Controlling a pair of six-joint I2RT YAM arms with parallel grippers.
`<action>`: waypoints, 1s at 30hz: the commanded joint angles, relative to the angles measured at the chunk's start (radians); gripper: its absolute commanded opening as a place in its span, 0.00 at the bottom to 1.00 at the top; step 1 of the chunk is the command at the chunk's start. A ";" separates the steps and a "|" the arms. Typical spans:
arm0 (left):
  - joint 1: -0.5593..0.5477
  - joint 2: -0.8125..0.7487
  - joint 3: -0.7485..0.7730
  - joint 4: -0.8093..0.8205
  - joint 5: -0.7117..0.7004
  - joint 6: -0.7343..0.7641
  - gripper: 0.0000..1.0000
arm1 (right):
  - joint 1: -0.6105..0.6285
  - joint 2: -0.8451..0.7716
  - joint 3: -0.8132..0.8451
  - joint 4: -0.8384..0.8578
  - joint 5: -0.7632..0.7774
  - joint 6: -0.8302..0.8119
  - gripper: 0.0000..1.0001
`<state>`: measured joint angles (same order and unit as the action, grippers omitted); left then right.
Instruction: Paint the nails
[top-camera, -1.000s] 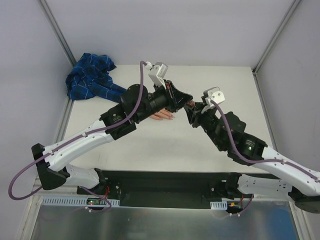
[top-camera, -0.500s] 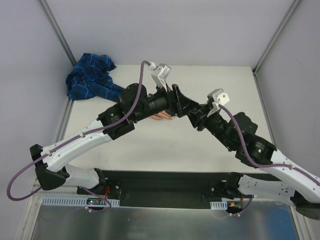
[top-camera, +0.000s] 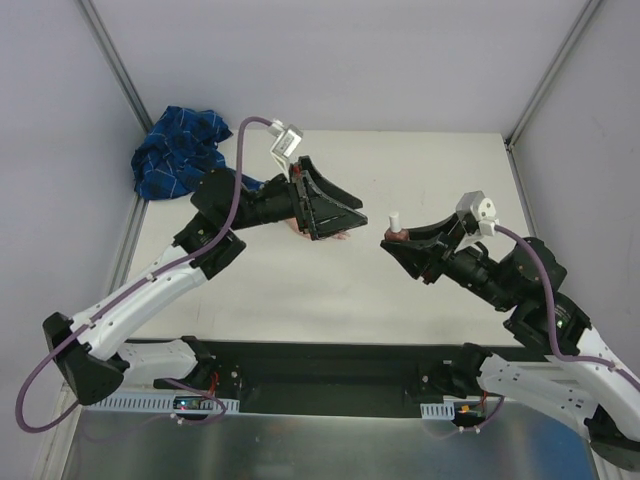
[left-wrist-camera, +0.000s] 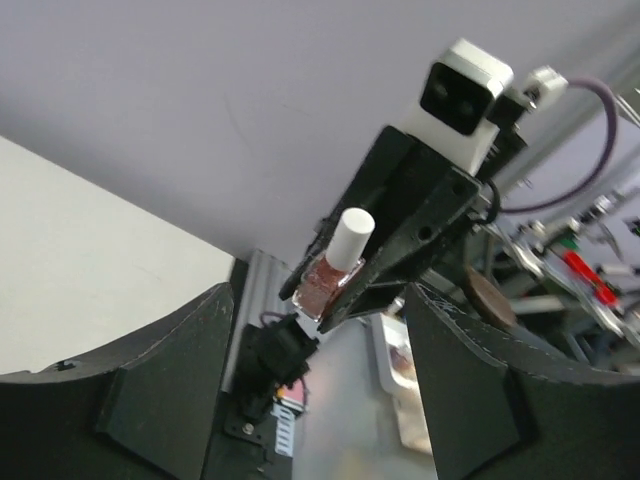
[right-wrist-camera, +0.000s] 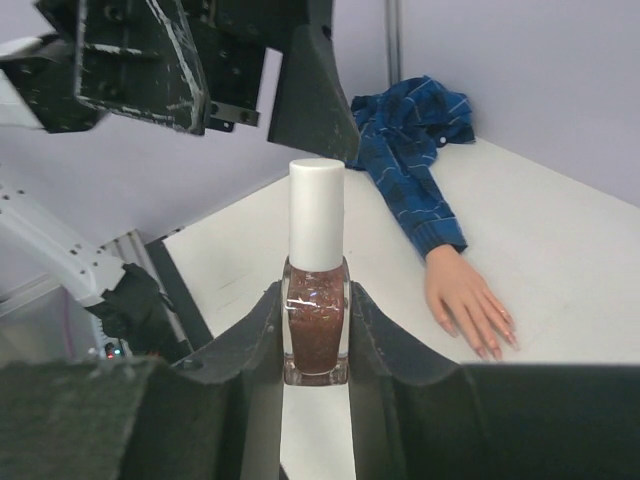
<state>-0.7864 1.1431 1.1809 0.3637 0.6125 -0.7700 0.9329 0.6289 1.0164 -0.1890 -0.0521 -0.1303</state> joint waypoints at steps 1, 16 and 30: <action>0.004 0.078 0.043 0.204 0.288 -0.112 0.67 | -0.049 0.003 0.019 0.020 -0.195 0.099 0.00; -0.011 0.150 0.094 0.290 0.336 -0.103 0.50 | -0.108 0.080 0.034 0.048 -0.305 0.127 0.00; -0.077 0.138 0.187 -0.090 0.131 0.142 0.00 | -0.137 0.086 0.047 0.051 -0.233 0.136 0.00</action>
<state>-0.8032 1.3144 1.2888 0.4637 0.8692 -0.7876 0.8059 0.7071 1.0176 -0.1909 -0.3481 0.0006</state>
